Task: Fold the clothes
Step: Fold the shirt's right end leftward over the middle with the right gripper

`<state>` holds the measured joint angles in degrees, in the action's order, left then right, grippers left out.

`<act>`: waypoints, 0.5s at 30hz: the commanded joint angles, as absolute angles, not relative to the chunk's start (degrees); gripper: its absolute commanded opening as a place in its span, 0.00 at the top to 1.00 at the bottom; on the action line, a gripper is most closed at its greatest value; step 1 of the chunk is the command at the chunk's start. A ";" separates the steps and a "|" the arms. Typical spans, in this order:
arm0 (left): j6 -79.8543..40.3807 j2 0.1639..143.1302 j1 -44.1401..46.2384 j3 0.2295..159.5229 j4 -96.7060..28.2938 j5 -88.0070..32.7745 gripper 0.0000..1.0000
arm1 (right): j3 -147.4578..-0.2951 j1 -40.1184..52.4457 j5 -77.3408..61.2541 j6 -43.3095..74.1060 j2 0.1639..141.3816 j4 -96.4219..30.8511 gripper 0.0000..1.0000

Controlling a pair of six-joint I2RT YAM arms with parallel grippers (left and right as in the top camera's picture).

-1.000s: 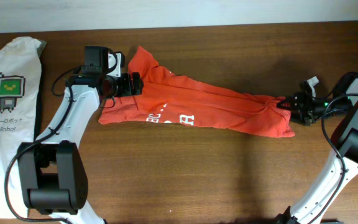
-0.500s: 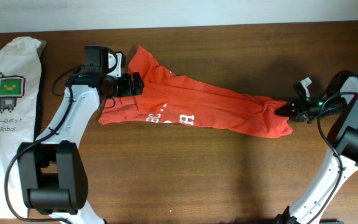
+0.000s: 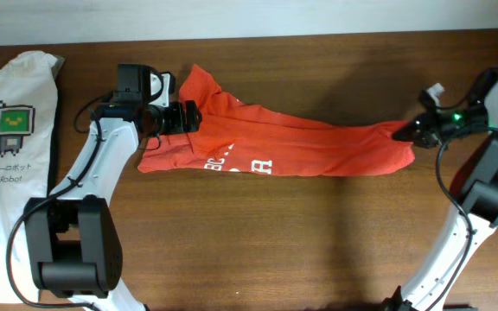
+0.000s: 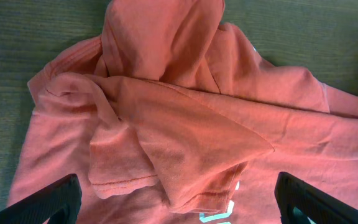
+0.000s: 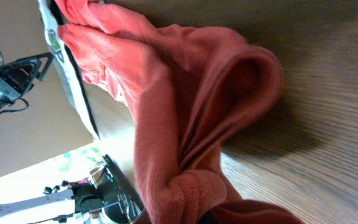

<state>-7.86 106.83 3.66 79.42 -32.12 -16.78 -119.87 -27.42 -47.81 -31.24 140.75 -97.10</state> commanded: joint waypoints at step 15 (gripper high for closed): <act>-6.74 105.80 4.03 79.61 -31.53 -18.26 0.01 | -129.95 3.42 -46.68 -5.17 140.40 -88.07 0.96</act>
<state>-7.86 106.83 3.79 79.42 -31.75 -17.23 -126.32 -0.56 -46.04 -13.21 140.75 -90.39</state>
